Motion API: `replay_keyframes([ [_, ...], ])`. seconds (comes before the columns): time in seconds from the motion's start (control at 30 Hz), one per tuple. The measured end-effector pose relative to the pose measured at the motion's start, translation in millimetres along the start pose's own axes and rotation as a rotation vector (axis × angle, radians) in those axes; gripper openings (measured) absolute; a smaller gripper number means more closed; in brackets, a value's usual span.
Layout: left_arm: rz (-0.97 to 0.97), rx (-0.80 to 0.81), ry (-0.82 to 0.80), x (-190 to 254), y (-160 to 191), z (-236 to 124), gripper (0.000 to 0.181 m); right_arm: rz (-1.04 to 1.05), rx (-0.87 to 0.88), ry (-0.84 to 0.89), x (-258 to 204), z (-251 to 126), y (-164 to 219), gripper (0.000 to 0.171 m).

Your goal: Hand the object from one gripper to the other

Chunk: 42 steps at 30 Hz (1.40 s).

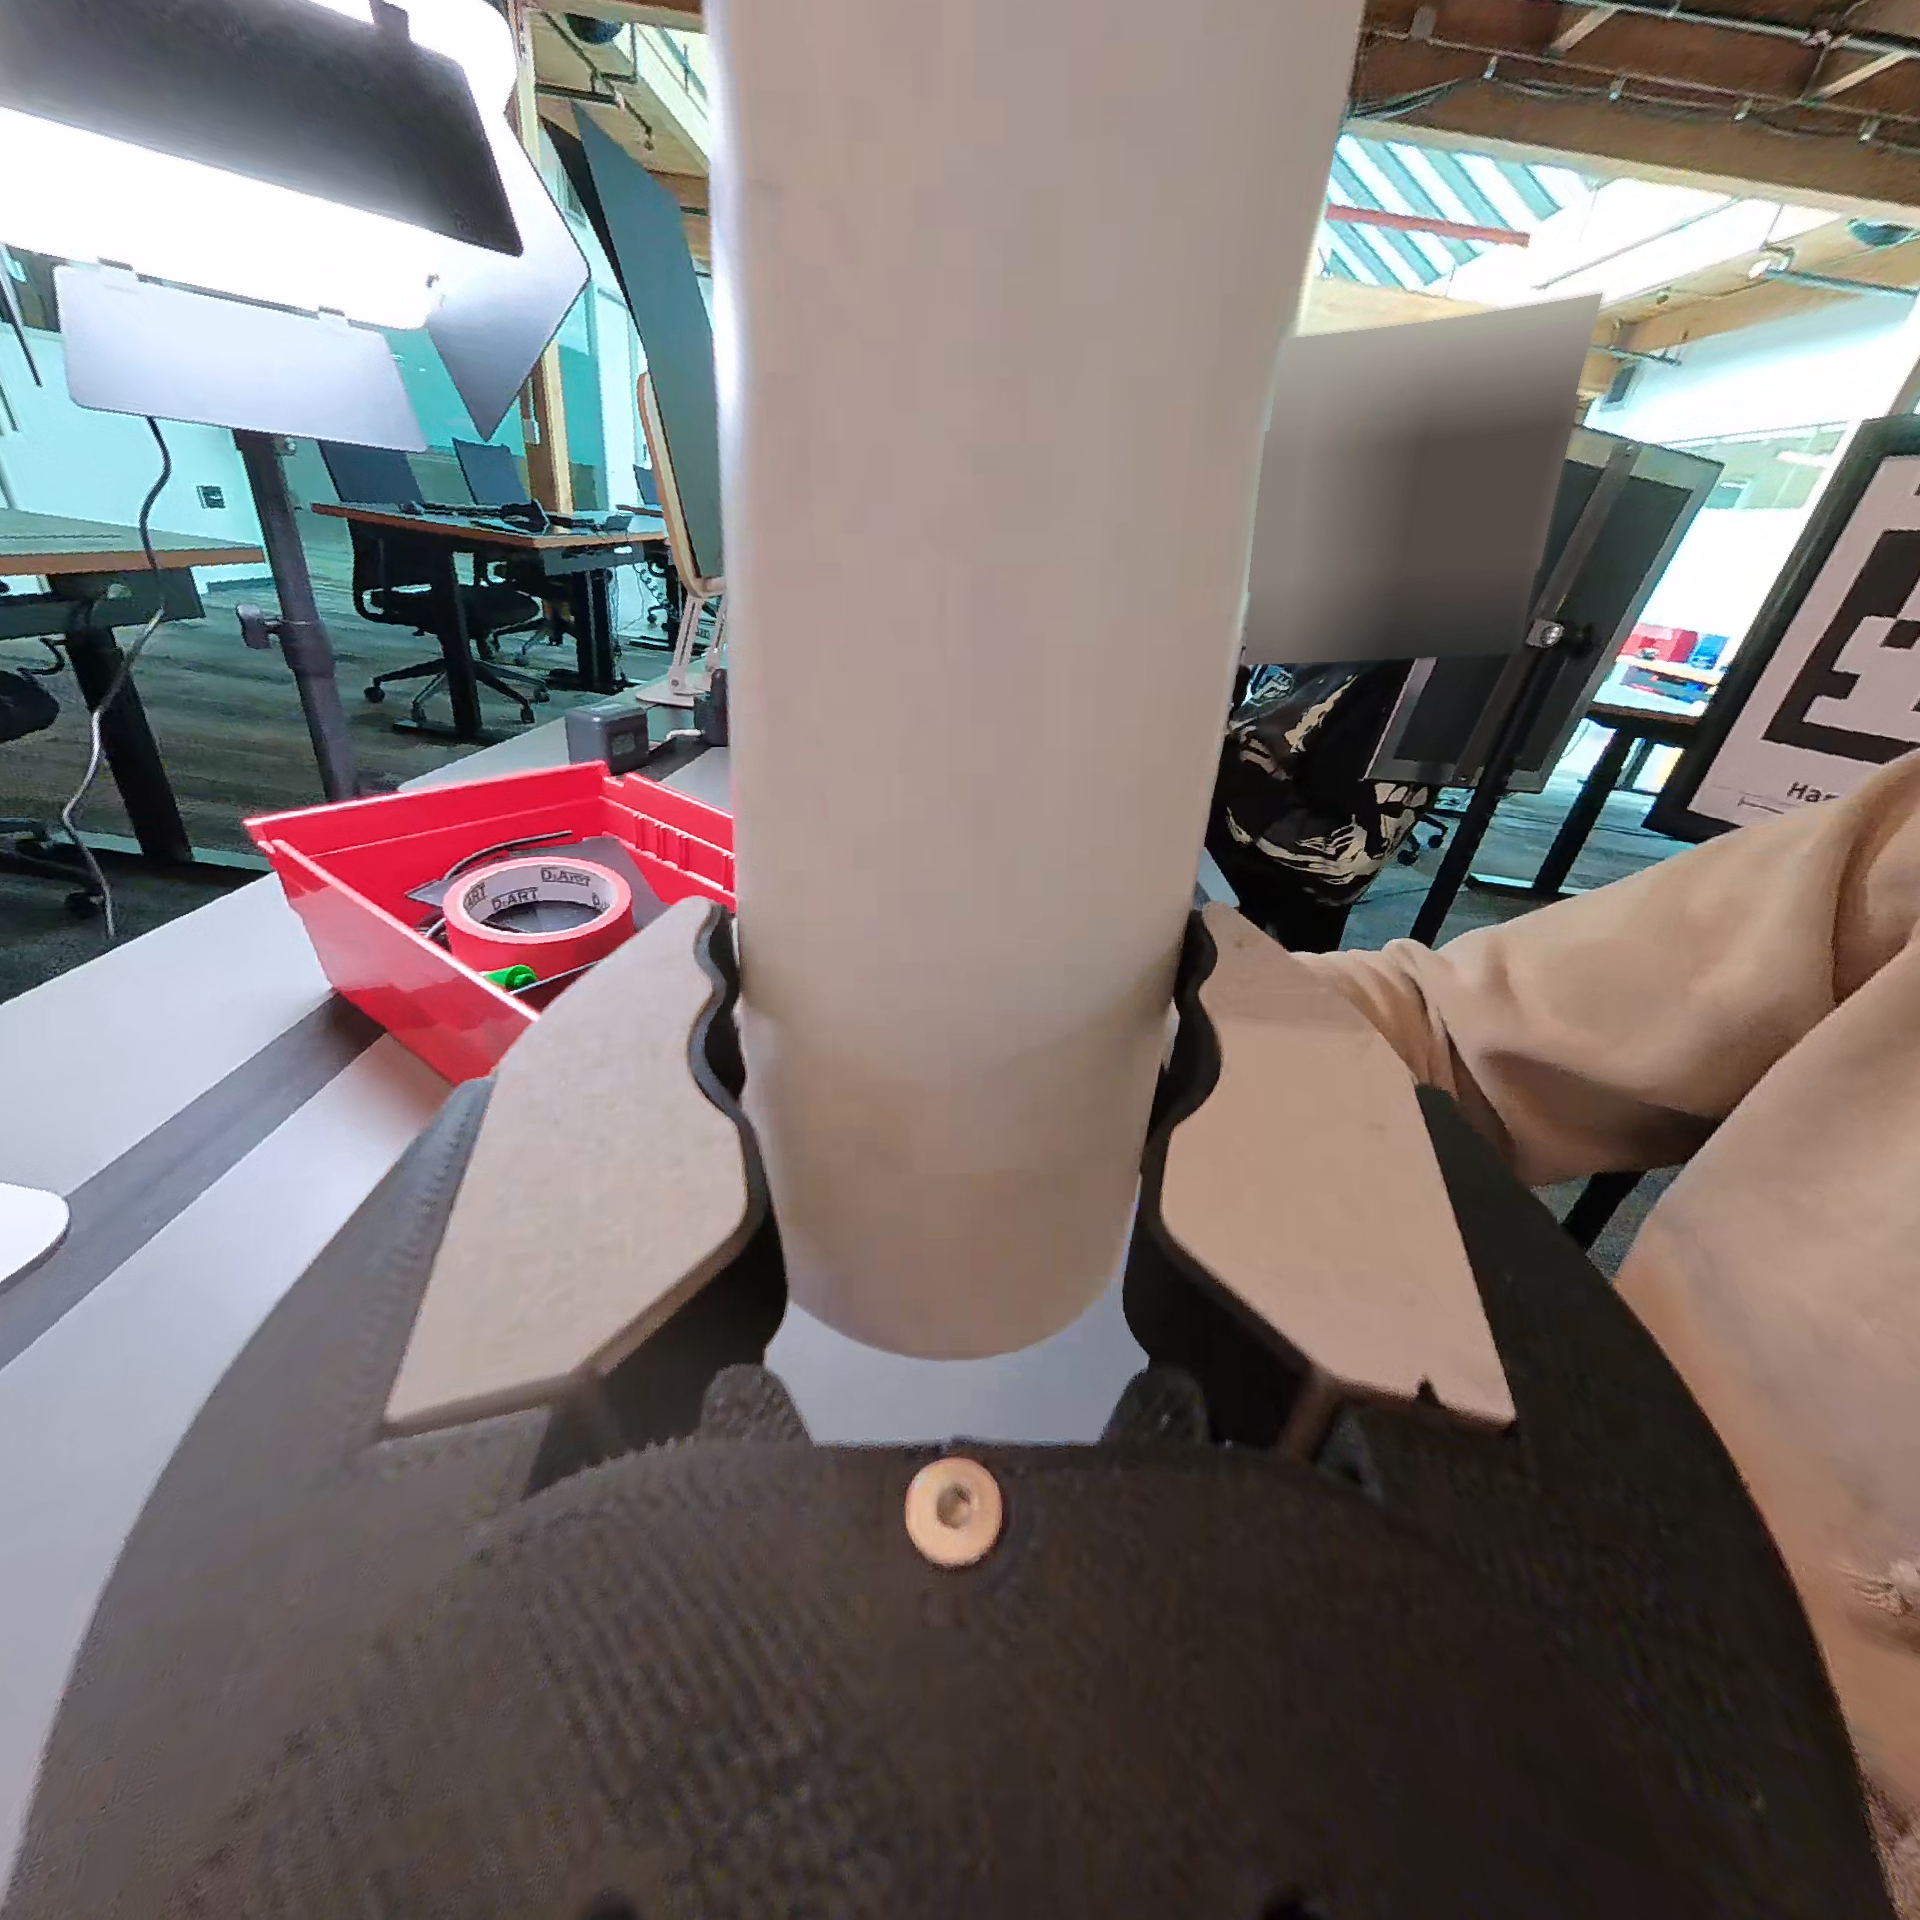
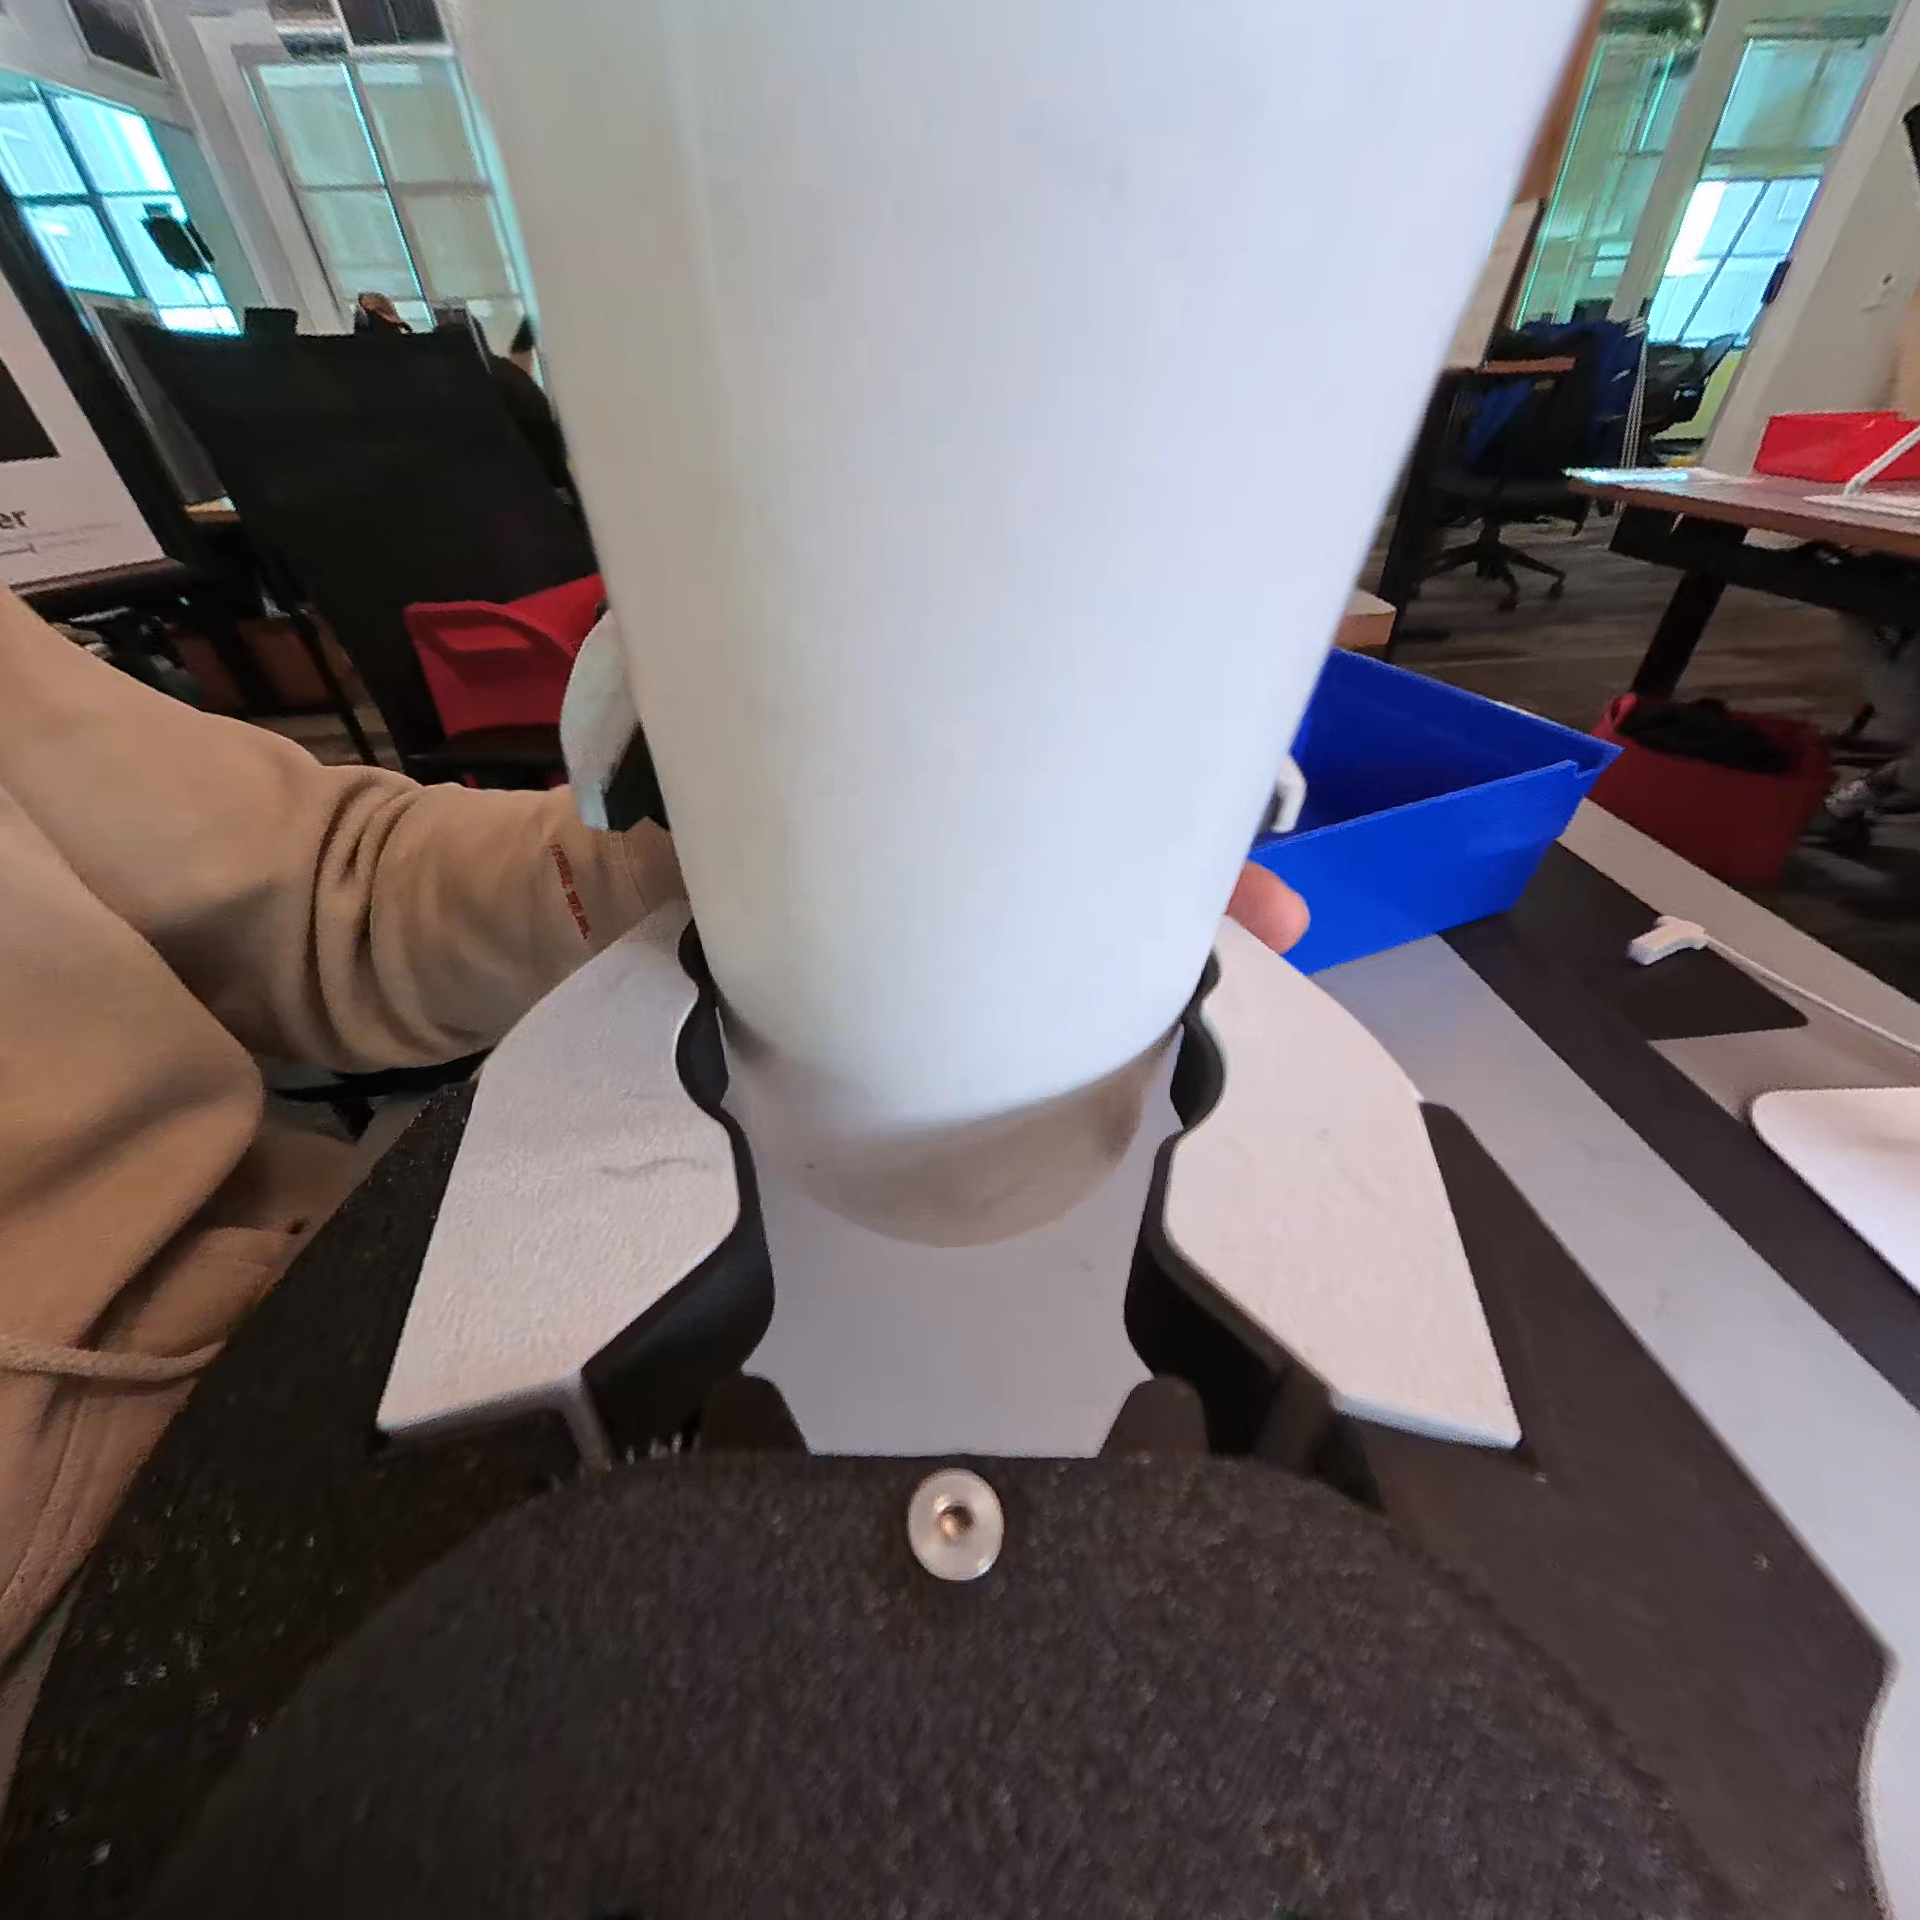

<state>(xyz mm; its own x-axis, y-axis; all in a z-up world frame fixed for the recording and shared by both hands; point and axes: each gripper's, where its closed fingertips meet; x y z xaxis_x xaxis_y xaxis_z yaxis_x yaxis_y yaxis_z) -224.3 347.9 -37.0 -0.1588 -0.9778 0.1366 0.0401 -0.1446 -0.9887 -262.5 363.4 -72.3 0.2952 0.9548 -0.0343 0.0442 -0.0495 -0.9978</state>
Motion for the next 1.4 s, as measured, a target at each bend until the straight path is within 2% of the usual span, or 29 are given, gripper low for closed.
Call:
replay_keyframes([
  [0.2,-0.044,-0.057,0.042,-2.2,7.4,-9.7,0.080,0.012,0.103,-0.004,2.2,-20.8,-23.8,0.084],
  [0.4,-0.074,-0.003,0.053,-4.3,1.4,-10.2,0.081,0.026,0.179,-0.008,2.5,-18.3,-28.2,0.083],
  [0.5,-0.075,0.049,0.029,-8.2,-11.6,-18.1,0.070,0.056,0.238,-0.026,4.2,-22.4,-32.0,0.083],
  [0.57,-0.083,0.118,0.004,-11.2,-28.5,-27.9,0.059,0.091,0.308,-0.042,6.3,-29.6,-38.4,0.083],
  [0.6,-0.082,0.140,-0.001,-11.0,-35.6,-32.4,0.059,0.112,0.357,-0.059,6.4,-34.4,-43.3,0.083],
  [0.73,-0.015,0.010,-0.034,-7.1,-25.0,-31.1,0.069,0.176,0.600,-0.140,3.0,-60.0,-72.6,0.083],
  [0.83,-0.071,-0.012,-0.013,-0.8,-12.4,-11.8,0.069,0.093,0.548,-0.083,0.4,-52.4,-70.0,0.083],
  [0.97,-0.079,-0.093,0.018,12.9,12.9,14.3,0.082,0.056,0.554,-0.066,-8.3,-33.9,-66.5,0.083],
  [1.17,-0.034,-0.119,0.031,17.3,19.0,16.5,0.083,-0.002,0.464,-0.061,-13.3,-25.7,-61.4,0.083],
  [1.4,-0.096,-0.046,0.028,14.8,8.9,15.9,0.083,-0.022,0.559,-0.007,-10.0,-28.0,-67.0,0.083],
])
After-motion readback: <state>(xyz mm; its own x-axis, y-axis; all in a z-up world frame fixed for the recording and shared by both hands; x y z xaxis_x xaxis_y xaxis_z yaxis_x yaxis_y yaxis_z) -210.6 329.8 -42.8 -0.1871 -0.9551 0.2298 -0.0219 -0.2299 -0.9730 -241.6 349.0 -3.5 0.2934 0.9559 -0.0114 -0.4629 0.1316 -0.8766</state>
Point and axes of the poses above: each gripper's, where its closed fingertips meet, z out along the fingers, y out of its underside, x = y × z across the jaws, and after that the axes turned 6 degrees about -y, right-handed
